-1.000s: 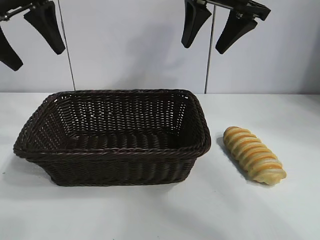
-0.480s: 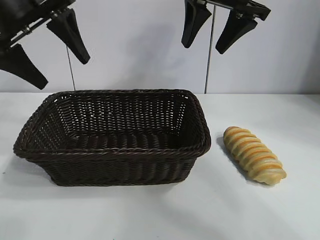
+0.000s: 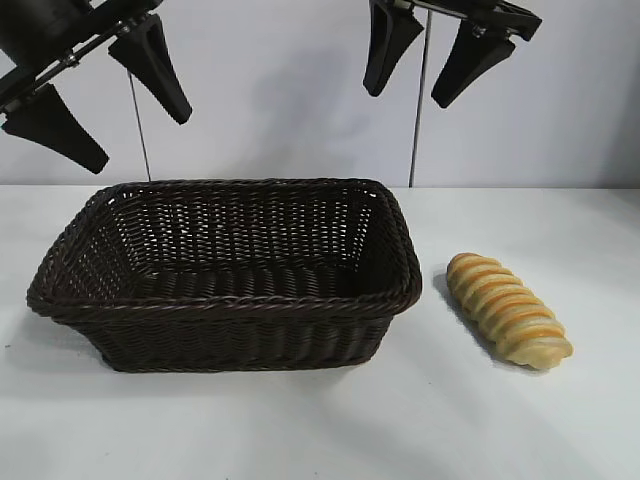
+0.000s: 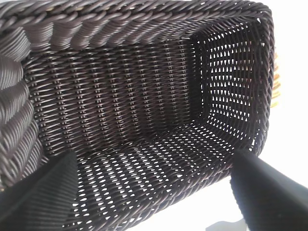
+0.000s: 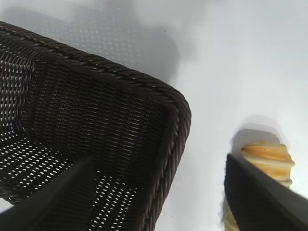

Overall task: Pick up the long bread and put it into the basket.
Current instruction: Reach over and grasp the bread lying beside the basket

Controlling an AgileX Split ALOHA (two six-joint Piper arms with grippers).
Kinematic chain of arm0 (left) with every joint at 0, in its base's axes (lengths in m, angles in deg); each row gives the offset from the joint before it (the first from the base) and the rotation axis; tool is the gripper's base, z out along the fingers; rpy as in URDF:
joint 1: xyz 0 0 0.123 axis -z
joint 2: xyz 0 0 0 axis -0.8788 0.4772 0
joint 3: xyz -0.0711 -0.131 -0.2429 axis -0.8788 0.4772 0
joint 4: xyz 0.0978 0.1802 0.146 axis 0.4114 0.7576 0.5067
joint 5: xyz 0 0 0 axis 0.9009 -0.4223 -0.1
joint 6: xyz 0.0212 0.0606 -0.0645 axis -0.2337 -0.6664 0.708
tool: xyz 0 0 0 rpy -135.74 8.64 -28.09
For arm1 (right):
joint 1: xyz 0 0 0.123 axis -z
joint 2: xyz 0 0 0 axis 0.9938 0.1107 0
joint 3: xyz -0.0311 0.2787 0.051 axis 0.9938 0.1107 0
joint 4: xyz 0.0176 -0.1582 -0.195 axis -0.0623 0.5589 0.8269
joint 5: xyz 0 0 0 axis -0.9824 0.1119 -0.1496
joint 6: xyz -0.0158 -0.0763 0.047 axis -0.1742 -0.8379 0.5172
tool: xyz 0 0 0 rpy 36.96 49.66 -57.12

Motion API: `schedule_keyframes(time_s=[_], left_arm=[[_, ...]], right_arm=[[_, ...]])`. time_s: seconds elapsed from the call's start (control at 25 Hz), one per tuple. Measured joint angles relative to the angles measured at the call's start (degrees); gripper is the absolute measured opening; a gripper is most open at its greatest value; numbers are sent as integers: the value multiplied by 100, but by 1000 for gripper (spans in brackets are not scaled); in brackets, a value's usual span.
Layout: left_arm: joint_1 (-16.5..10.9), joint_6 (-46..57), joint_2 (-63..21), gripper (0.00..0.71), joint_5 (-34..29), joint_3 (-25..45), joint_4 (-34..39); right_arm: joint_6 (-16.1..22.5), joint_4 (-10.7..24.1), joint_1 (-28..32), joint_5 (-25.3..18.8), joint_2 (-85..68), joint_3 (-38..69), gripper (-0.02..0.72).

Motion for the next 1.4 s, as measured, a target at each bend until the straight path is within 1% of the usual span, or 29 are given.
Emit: schedule_keyframes(time_s=[0.08, 0.16, 0.4, 0.64, 0.72, 0.8, 0.92, 1.04, 1.4], left_arm=[[0, 0, 0, 624, 5, 0, 0], [0, 0, 0, 624, 11, 0, 0], [0, 0, 0, 624, 71, 0, 0], [0, 0, 0, 624, 161, 0, 0], [0, 0, 0, 624, 169, 0, 0], [0, 0, 0, 624, 173, 0, 0], [0, 0, 0, 624, 173, 0, 0], [0, 0, 0, 624, 173, 0, 0], [0, -5, 0, 624, 178, 0, 0]], right_arm=[[29, 314, 50, 0, 0, 0, 540], [76, 498, 158, 0, 0, 0, 540], [139, 648, 685, 6, -4, 126, 540], [139, 674, 872, 25, -4, 946, 540], [106, 640, 872, 25, -4, 1171, 540], [13, 535, 872, 47, -4, 1343, 540], [-74, 347, 872, 84, -4, 1455, 540], [-105, 245, 872, 149, -4, 1466, 540], [-125, 189, 872, 157, -4, 1472, 540]])
